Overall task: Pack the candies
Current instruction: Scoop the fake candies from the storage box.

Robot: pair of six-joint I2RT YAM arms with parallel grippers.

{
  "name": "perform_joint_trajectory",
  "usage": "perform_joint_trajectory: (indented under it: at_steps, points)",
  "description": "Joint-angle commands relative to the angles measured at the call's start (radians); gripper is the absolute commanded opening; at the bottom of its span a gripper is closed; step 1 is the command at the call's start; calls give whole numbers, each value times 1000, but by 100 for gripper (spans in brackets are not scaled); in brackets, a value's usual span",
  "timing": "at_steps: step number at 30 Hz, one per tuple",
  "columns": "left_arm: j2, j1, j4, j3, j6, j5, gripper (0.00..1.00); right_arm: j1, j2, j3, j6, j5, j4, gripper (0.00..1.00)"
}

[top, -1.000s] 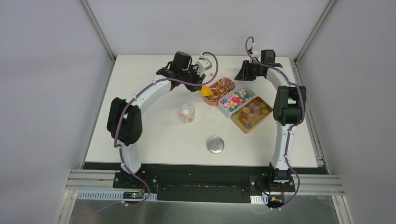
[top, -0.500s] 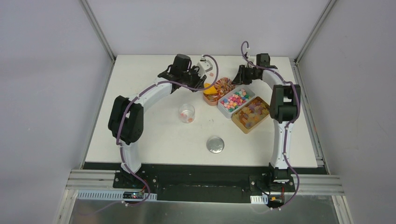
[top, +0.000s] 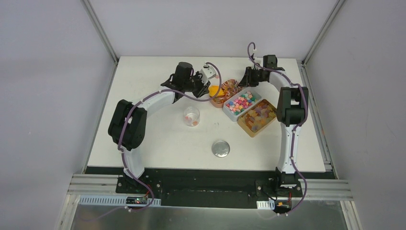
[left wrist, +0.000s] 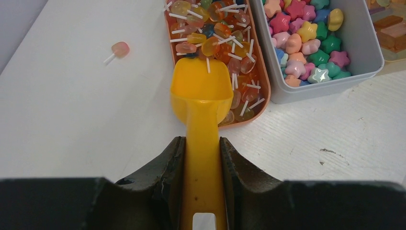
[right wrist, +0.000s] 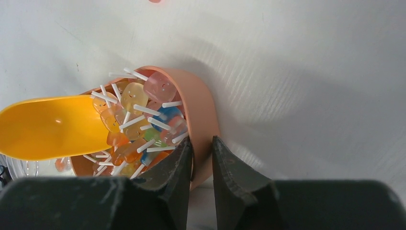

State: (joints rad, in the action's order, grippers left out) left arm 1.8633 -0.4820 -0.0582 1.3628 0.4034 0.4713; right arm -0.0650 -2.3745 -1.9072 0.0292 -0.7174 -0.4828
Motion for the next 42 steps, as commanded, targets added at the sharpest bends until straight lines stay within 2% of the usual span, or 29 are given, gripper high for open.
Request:
perform_joint_trajectory:
  at_steps: [1,19,26,33,42]
  points:
    - [-28,0,18,-49,10,-16,0,-4,13,-7,18,-21,13,24]
    - [7,0,27,-100,-75,-4,0,-4,17,-6,3,-25,24,23]
    - [-9,0,97,-164,-57,-36,0,-2,24,-14,0,-24,21,22]
    - [-19,0,174,-229,-101,-80,0,0,14,-9,-5,-24,18,22]
    - [-23,0,186,-244,-99,-92,0,1,13,-3,-19,-27,31,22]
